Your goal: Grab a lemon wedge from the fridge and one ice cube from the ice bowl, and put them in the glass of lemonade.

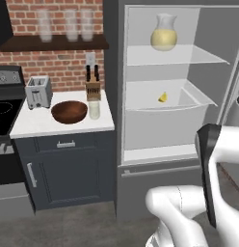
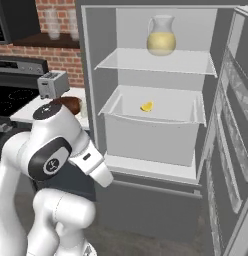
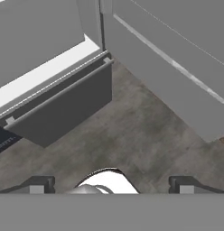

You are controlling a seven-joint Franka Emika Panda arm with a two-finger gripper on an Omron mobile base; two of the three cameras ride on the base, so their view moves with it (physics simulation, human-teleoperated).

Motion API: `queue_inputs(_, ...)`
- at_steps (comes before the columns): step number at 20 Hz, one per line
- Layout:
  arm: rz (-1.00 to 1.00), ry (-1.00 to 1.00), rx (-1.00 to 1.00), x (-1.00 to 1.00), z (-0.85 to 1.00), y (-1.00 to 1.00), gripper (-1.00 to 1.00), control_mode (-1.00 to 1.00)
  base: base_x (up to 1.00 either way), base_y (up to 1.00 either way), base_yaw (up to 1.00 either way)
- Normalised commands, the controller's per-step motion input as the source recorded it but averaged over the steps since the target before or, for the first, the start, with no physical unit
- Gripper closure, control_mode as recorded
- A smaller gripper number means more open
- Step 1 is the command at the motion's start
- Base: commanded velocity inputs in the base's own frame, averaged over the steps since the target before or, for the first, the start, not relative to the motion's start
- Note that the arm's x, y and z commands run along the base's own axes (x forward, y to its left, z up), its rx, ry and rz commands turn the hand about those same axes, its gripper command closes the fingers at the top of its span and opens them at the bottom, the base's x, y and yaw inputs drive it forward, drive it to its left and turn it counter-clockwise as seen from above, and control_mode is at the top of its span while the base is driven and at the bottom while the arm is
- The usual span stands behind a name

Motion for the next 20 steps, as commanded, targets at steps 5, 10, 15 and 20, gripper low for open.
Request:
queue_inputs(5,0.00,0.00,0.00,0.00,0.00,0.00,-1.00,1.00,0.30,-0.34,0.09)
queue_inputs(10,0.00,0.00,0.00,0.00,0.00,0.00,-1.00,1.00,0.68,-0.02,0.04)
queue_inputs(15,0.00,0.00,0.00,0.00,0.00,0.00,-1.00,1.00,0.73,-0.02,0.05)
queue_inputs(20,0.10,-0.10,0.00,0.42,0.13,0.00,-1.00,-1.00,0.25,-0.04,0.04)
